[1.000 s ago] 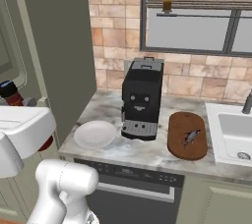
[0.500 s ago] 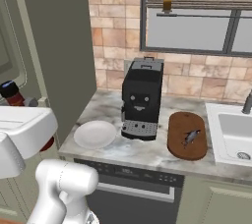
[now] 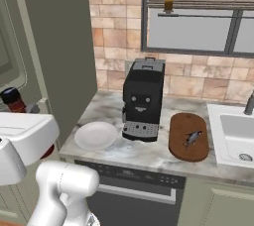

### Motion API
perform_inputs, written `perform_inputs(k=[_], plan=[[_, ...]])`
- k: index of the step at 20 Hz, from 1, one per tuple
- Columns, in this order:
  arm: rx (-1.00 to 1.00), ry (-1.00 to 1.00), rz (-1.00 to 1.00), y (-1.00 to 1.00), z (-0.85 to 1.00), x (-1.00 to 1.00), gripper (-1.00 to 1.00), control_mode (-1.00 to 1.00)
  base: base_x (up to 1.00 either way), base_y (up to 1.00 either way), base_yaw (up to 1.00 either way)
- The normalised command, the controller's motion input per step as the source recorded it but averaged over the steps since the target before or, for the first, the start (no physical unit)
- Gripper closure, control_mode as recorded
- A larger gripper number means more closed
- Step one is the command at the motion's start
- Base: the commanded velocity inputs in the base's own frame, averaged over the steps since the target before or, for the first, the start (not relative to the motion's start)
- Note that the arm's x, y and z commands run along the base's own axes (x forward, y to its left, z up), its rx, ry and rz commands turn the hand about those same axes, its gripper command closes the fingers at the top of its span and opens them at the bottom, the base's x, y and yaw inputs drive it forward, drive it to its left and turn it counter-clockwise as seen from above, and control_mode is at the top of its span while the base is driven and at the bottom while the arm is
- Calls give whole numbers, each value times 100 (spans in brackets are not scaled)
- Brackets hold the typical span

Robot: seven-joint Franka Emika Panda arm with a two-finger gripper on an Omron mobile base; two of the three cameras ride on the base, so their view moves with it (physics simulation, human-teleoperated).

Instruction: Pick the fish from the plate and place it on the cutting board. Then pick the condiment bottle from the cabinet and place it next to the cutting board.

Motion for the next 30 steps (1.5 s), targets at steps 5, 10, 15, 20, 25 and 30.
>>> perform_inputs(k=[5, 10, 15, 20, 25, 30], plan=[[2, 0, 0, -12, -21, 11, 100, -100, 0, 0, 0], [3, 0, 2, -20, -10, 18, 100, -100, 0, 0, 0], [1, -5, 6, -11, -12, 16, 100, -100, 0, 0, 0], [0, -14, 11, -3, -13, 3, 100, -100, 0, 0, 0], [0, -16, 15, 0, -16, 0, 100, -100, 0, 0, 0], [0, -10, 17, 0, -24, 2, 100, -100, 0, 0, 0]])
